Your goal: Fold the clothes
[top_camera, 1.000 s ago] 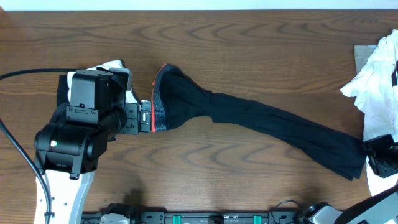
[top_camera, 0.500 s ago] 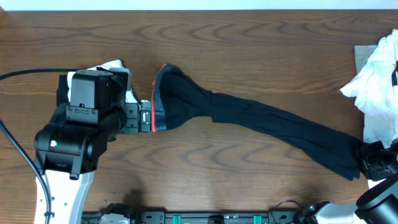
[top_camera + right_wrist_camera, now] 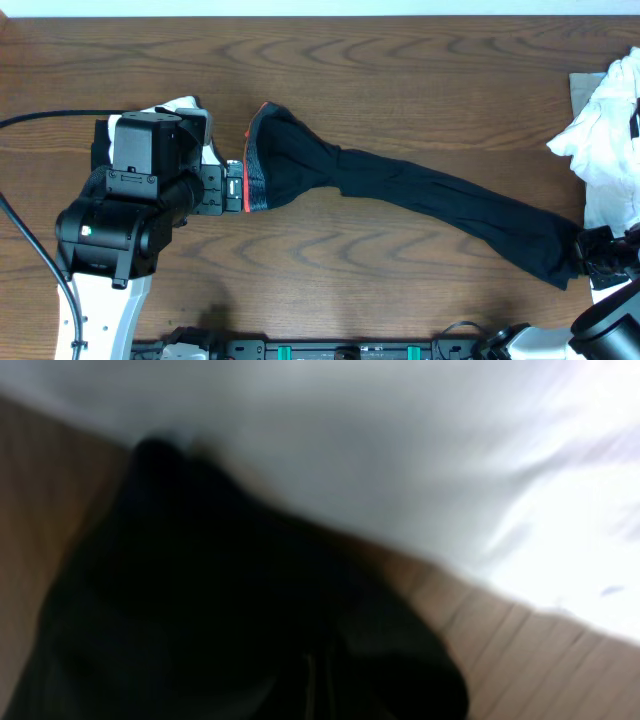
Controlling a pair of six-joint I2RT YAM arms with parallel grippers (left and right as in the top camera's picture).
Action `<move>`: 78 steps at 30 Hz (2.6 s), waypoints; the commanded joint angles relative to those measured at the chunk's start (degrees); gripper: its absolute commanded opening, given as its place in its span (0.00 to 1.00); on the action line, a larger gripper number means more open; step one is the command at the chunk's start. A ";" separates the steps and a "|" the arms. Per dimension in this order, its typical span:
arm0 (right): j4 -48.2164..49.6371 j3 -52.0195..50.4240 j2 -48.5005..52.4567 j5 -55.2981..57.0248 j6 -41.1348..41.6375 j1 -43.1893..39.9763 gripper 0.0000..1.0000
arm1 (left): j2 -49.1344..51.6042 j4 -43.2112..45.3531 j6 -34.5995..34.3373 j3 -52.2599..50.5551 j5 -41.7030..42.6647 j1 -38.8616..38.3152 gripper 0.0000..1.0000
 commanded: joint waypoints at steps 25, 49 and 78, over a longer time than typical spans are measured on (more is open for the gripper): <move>32.87 10.49 -7.61 -29.68 13.00 7.65 0.01 | 11.04 3.98 -0.57 0.57 0.63 -0.20 1.00; 20.13 10.49 -7.61 -30.77 6.14 9.22 0.05 | 36.22 -1.33 -1.95 -3.98 7.72 -0.24 0.83; 3.30 10.49 -7.61 -27.21 -3.93 9.22 0.49 | 35.78 24.33 -5.92 -19.89 15.26 -3.34 0.06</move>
